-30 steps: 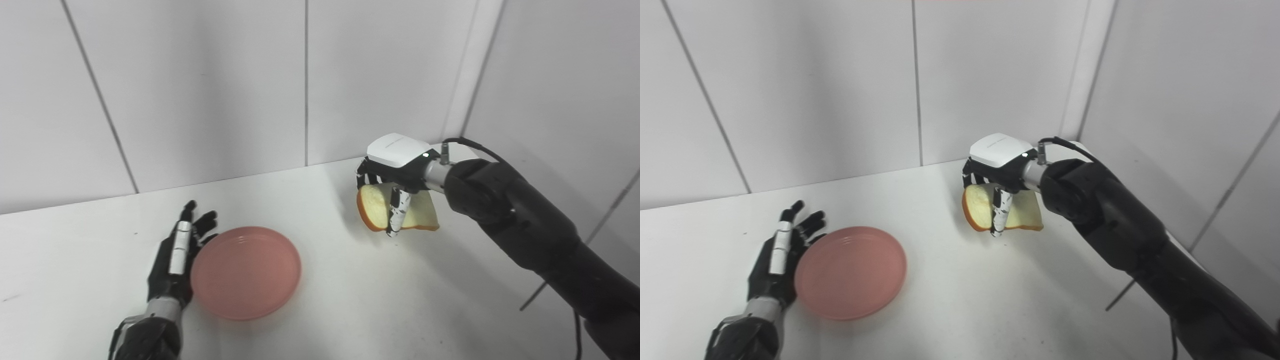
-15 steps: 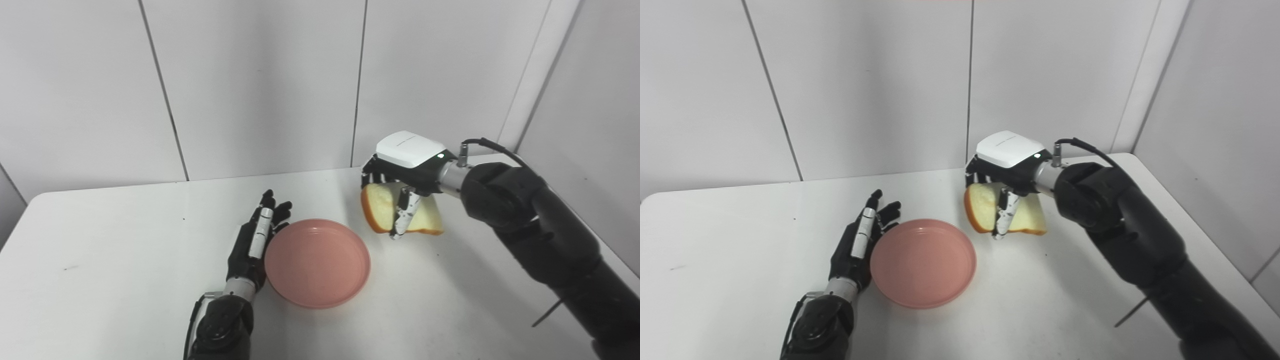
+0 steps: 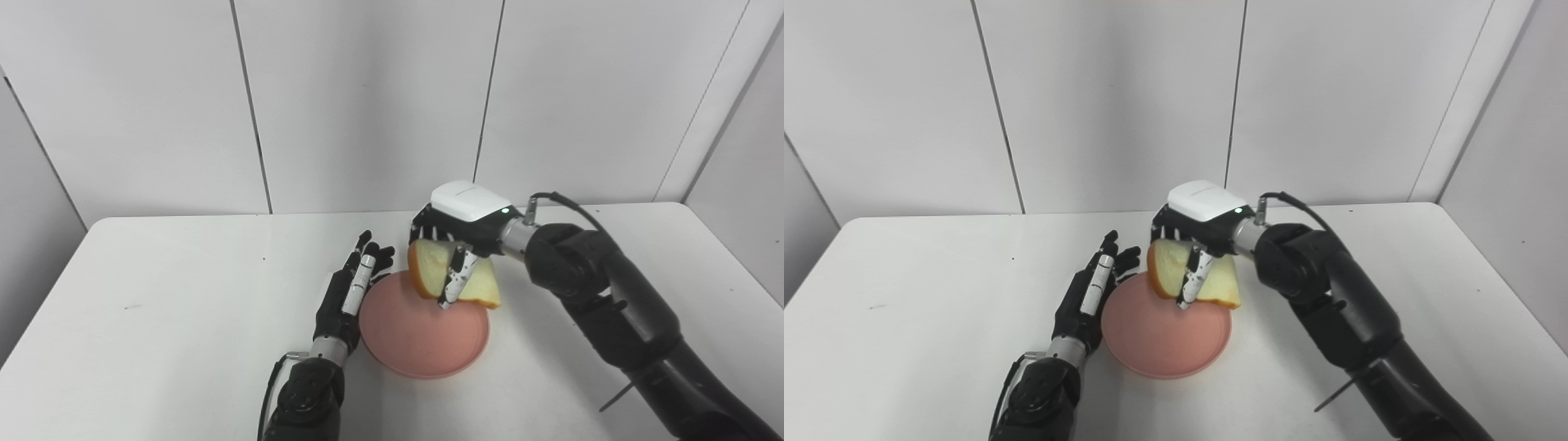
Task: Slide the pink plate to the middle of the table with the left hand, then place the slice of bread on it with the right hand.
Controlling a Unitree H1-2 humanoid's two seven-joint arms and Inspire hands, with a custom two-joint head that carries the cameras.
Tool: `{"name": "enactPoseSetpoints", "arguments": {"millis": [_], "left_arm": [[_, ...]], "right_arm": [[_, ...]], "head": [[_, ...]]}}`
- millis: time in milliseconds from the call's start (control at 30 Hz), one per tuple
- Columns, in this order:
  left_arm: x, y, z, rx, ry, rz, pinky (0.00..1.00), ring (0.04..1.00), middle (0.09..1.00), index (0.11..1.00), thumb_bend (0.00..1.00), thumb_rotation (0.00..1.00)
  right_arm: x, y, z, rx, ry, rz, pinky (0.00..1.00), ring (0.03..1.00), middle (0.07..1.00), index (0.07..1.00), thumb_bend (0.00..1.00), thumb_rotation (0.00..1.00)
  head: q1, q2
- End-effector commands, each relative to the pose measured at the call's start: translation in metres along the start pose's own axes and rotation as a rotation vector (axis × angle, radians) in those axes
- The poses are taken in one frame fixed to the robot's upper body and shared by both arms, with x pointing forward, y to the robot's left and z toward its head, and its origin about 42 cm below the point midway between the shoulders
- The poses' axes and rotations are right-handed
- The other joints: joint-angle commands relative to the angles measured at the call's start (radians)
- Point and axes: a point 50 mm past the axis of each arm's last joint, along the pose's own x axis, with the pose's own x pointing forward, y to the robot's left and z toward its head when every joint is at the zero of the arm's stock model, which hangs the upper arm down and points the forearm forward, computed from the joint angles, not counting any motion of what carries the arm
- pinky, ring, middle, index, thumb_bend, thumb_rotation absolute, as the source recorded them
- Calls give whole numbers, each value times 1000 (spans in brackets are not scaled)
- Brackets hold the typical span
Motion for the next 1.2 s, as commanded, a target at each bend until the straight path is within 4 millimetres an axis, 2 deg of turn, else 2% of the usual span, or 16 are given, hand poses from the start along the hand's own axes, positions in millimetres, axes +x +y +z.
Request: {"name": "enactPoseSetpoints", "arguments": {"millis": [0, 100, 167, 233, 400, 500, 667, 833, 867, 933, 967, 1000, 1067, 1167], "left_arm": [[-17, 9, -34, -6, 157, 52, 816, 836, 810, 952, 728, 853], [-19, 12, -35, 11, 152, 60, 832, 827, 794, 955, 723, 875], [-21, 14, -35, 10, 155, 67, 787, 816, 789, 948, 721, 876], [-22, 19, -32, 11, 163, 79, 799, 822, 799, 944, 729, 869], [-23, 26, -27, 17, 171, 88, 823, 834, 801, 942, 741, 865], [-24, 24, -29, 6, 175, 85, 820, 834, 799, 951, 732, 870], [-24, 20, -34, 7, 174, 73, 783, 806, 776, 938, 724, 859], [-23, 19, -34, -3, 181, 78, 782, 816, 773, 935, 738, 836], [-23, 19, -34, -3, 180, 79, 783, 812, 774, 935, 732, 837], [-23, 20, -33, -2, 180, 80, 788, 810, 778, 937, 723, 839], [-23, 20, -33, -1, 179, 80, 789, 809, 779, 939, 722, 839], [-23, 20, -33, 1, 178, 79, 789, 808, 781, 942, 718, 844], [-23, 21, -33, 7, 176, 75, 785, 808, 783, 948, 712, 853], [-23, 22, -34, 13, 173, 73, 779, 805, 781, 949, 710, 857]], "right_arm": [[3, -27, 6, -56, -48, -88, 375, 442, 498, 467, 531, 0], [13, -13, 8, -52, -60, -66, 344, 417, 484, 482, 531, 0], [20, -5, 10, -50, -66, -56, 354, 422, 480, 486, 531, 0], [26, 2, 12, -48, -68, -50, 348, 420, 476, 489, 531, 0], [34, 11, 16, -36, -60, -45, 327, 410, 479, 487, 531, 0], [38, 17, 15, -9, -58, -34, 321, 404, 480, 486, 531, 0], [38, 19, 15, 15, -54, -24, 364, 439, 494, 477, 530, 0], [33, 15, 17, 21, -69, -28, 352, 432, 472, 502, 530, 5], [32, 14, 17, 22, -71, -34, 381, 466, 526, 498, 527, 77], [29, 12, 17, 15, -66, -40, 422, 514, 592, 495, 524, 138], [27, 11, 18, 11, -61, -37, 451, 542, 619, 562, 754, 213], [25, 9, 18, 10, -52, -28, 500, 599, 667, 632, 921, 295], [20, 3, 21, 7, -33, 4, 578, 697, 744, 692, 988, 379], [14, -4, 25, -6, -3, 61, 619, 753, 782, 723, 999, 439]], "head": [[1, 1], [18, 2], [27, 4], [24, 5], [9, 9], [6, 10], [2, 13], [1, 10], [0, 10], [0, 10], [0, 9], [0, 9], [-1, 9], [-8, 8]]}}
